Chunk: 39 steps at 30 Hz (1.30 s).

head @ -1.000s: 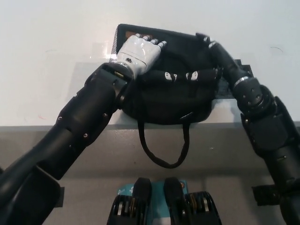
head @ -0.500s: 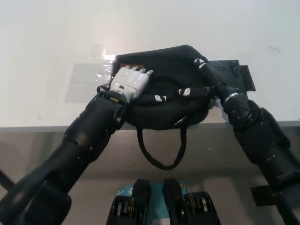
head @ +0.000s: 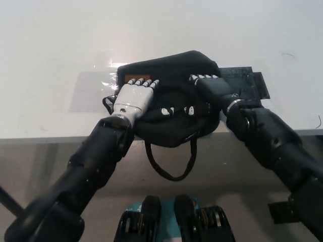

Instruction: A soft travel bag is kept infront of the robot in the middle of the desk and the robot uses both its hands to press it to reduce its size

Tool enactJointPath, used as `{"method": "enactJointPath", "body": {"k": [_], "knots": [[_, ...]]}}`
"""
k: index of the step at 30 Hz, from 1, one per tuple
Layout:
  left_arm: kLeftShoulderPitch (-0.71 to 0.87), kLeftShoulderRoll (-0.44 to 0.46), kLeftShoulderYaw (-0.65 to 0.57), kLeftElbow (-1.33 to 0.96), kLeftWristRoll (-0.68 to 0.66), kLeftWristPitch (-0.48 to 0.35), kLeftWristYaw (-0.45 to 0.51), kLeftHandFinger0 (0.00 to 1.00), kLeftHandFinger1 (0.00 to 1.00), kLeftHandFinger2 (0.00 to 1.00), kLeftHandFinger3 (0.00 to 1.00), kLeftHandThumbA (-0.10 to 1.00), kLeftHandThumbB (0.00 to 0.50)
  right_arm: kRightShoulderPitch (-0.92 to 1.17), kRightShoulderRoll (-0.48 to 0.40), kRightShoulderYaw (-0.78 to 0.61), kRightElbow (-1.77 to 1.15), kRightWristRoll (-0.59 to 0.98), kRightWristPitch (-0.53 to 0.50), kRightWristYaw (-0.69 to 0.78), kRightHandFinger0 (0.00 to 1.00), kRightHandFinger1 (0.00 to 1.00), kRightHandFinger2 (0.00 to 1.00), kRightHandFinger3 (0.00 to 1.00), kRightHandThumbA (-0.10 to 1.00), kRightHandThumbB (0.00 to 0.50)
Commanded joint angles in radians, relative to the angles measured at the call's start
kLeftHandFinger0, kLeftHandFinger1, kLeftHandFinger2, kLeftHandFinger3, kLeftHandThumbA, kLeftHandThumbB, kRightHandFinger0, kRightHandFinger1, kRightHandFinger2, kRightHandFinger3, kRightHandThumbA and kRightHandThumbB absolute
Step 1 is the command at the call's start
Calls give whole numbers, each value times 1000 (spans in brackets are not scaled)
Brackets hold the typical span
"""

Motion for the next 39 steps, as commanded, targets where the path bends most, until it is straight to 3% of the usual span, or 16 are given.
{"method": "enactJointPath", "body": {"k": [1,4,13,17,23,26,27,29,30,31,32,35,39], "knots": [[122,-2,-16,107,-55,-24,-10,1000,1000,1000,1000,1000,307,94,9,97,98,-132,54,-2,1000,1000,1000,1000,1000,295],[119,-12,-25,119,-59,-25,-10,1000,1000,1000,1000,1000,314,109,8,113,106,-123,61,-3,1000,1000,1000,1000,1000,267],[102,-4,-43,138,-75,-33,-2,1000,1000,1000,1000,1000,324,110,-3,69,121,-62,43,-8,1000,1000,1000,1000,1000,254],[87,17,-44,84,-83,-44,-12,1000,1000,1000,1000,1000,298,79,-30,26,101,-36,31,20,1000,1000,1000,1000,1000,249],[56,81,-16,-120,-120,-79,-24,1000,1000,1000,1000,1000,308,17,-93,-170,39,103,-40,4,1000,1000,1000,1000,1000,258],[53,117,26,-334,-159,-56,-97,1000,1000,1000,1000,1000,313,0,-132,-349,-111,225,-7,52,1000,1000,1000,1000,1000,220],[44,134,59,-453,-188,-51,-124,1000,1000,1000,1000,1000,300,11,-150,-436,-257,290,12,66,1000,1000,1000,1000,1000,171],[6,149,105,-578,-236,-35,-183,1000,1000,1000,1000,1000,303,29,-171,-512,-499,322,76,91,1000,1000,1000,1000,1000,149],[-3,154,116,-612,-247,-23,-205,1000,1000,1000,1000,1000,315,31,-174,-525,-549,320,101,106,1000,1000,1000,1000,1000,198],[-15,159,132,-651,-261,-11,-231,1000,1000,1000,1000,1000,318,29,-177,-539,-604,321,131,124,1000,1000,1000,1000,1000,215],[-28,174,155,-766,-289,36,-304,1000,1000,1000,1000,1000,351,36,-184,-552,-706,323,158,141,1000,1000,1000,1000,1000,207],[-45,182,191,-875,-327,59,-345,1000,1000,1000,1000,1000,355,47,-193,-579,-840,326,209,164,1000,1000,1000,1000,1000,208],[-75,210,241,-991,-371,59,-379,1000,1000,1000,1000,1000,313,55,-198,-626,-991,350,271,186,1000,1000,1000,1000,1000,218]]}}
